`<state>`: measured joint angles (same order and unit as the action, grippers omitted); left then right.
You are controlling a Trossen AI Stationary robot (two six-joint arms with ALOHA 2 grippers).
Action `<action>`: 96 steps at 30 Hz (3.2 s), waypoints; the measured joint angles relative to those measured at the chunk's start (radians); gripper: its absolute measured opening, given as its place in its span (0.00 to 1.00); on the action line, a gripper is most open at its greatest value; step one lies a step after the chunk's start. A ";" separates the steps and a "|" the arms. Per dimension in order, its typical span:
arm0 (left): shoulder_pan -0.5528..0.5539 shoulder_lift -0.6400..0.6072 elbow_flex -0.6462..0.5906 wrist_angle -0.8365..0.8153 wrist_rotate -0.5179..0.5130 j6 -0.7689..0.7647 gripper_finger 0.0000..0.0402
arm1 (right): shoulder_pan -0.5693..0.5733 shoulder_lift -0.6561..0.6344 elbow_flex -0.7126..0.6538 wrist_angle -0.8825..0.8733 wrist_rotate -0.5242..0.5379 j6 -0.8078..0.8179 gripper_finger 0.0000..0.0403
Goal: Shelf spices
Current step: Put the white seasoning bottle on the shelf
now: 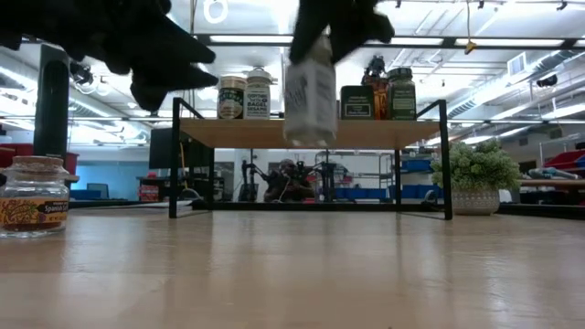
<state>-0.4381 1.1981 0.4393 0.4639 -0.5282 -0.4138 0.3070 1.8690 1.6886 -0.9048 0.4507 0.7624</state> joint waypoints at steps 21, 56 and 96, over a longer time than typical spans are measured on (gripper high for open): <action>0.000 0.403 0.218 0.319 -0.319 0.381 0.75 | -0.062 -0.001 0.096 -0.005 0.024 0.031 0.50; 0.003 0.413 0.251 0.186 -0.456 0.200 0.47 | -0.083 -0.001 0.096 0.099 0.022 -0.029 0.51; 0.003 0.413 0.251 0.189 -0.440 0.199 0.50 | -0.087 -0.001 0.096 0.104 0.009 -0.120 0.76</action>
<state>-0.4355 1.6112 0.6899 0.6525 -0.9677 -0.2150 0.2199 1.8683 1.7847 -0.8003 0.4599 0.6422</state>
